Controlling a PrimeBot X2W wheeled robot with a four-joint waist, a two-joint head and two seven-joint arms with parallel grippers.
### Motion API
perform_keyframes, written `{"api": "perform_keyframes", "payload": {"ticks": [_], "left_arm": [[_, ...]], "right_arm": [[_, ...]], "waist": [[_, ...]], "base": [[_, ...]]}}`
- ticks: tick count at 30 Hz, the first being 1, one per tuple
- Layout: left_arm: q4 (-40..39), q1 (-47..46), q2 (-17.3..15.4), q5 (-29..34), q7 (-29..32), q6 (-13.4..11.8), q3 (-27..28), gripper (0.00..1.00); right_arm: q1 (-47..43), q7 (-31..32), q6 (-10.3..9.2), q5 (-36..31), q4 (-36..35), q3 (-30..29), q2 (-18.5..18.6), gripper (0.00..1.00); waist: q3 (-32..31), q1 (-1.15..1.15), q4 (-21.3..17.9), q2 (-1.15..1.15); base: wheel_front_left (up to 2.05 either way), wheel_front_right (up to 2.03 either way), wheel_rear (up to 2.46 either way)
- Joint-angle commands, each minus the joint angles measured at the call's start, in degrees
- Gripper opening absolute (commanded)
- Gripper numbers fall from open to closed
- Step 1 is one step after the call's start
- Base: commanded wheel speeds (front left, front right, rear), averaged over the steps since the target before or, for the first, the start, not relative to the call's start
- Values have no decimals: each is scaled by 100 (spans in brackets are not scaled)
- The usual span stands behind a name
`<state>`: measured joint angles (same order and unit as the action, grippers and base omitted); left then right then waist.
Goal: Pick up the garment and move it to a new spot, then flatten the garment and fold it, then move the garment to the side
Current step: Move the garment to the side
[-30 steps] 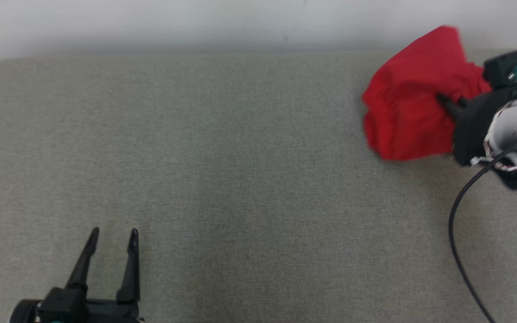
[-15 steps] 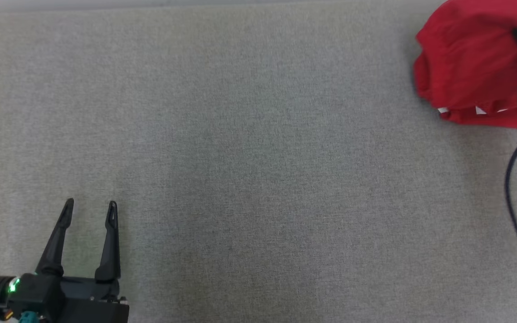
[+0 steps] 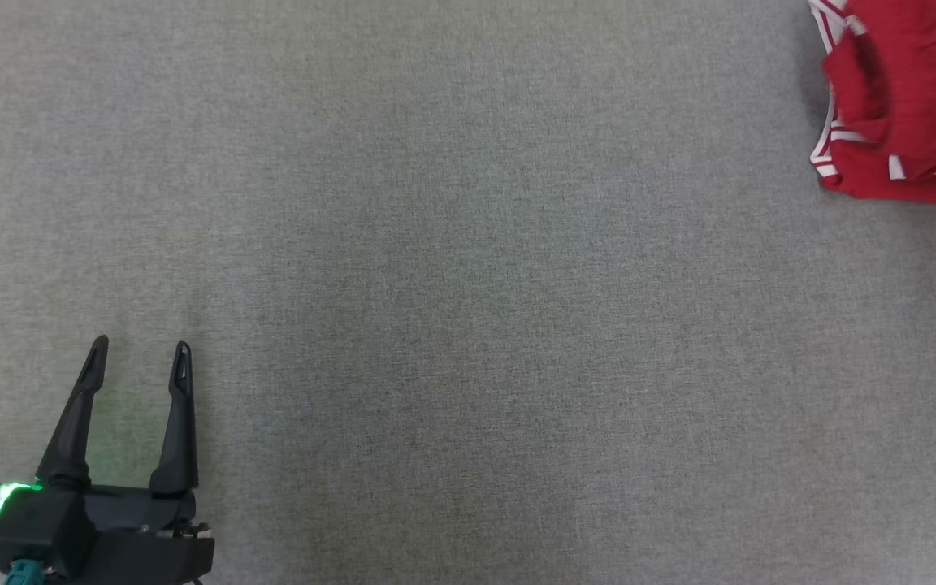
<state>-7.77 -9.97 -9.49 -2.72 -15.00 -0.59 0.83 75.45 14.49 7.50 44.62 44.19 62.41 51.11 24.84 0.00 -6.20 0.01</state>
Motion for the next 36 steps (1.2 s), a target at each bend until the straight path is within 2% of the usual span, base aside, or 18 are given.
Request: {"api": "perform_keyframes", "payload": {"ticks": [1,7,19,20,21,22,23,32,36], "left_arm": [[-32,-29,-45,74,-23,-4,14,100],[-79,-60,-99,78,-22,-18,-15,100],[-87,-129,-161,40,-20,-47,-58,100],[-86,-129,-167,35,-20,-46,-58,100],[-81,-132,-172,28,-20,-52,-60,100],[-78,-135,-174,19,-21,-56,-59,100],[-75,-134,-176,14,-21,-63,-62,100],[1,-45,-177,-34,-21,-129,-51,100],[45,15,-138,-80,-21,-154,-44,100]], "right_arm": [[109,-75,-3,-40,27,39,101,0],[232,-264,-3,13,150,181,105,0],[242,-142,-3,79,624,395,-41,0],[226,-123,-3,88,675,402,-54,7],[194,-81,-3,91,734,425,-70,34],[167,-33,-3,92,789,444,-80,71],[161,-15,-3,96,807,454,-91,100],[219,-20,-3,41,1127,500,-182,100],[290,-474,-3,174,1153,268,-280,100]], "waist": [[68,0,-45,-1],[211,0,-129,-1],[249,0,-127,-1],[246,0,-121,-1],[241,0,-115,-1],[235,0,-109,-1],[228,0,-103,-1],[9,0,-77,-1],[-182,0,-87,-1]], "base": [[0,0,0],[0,0,0],[0,0,0],[0,0,0],[0,0,0],[0,0,0],[0,0,0],[0,0,0],[0,0,0]]}}
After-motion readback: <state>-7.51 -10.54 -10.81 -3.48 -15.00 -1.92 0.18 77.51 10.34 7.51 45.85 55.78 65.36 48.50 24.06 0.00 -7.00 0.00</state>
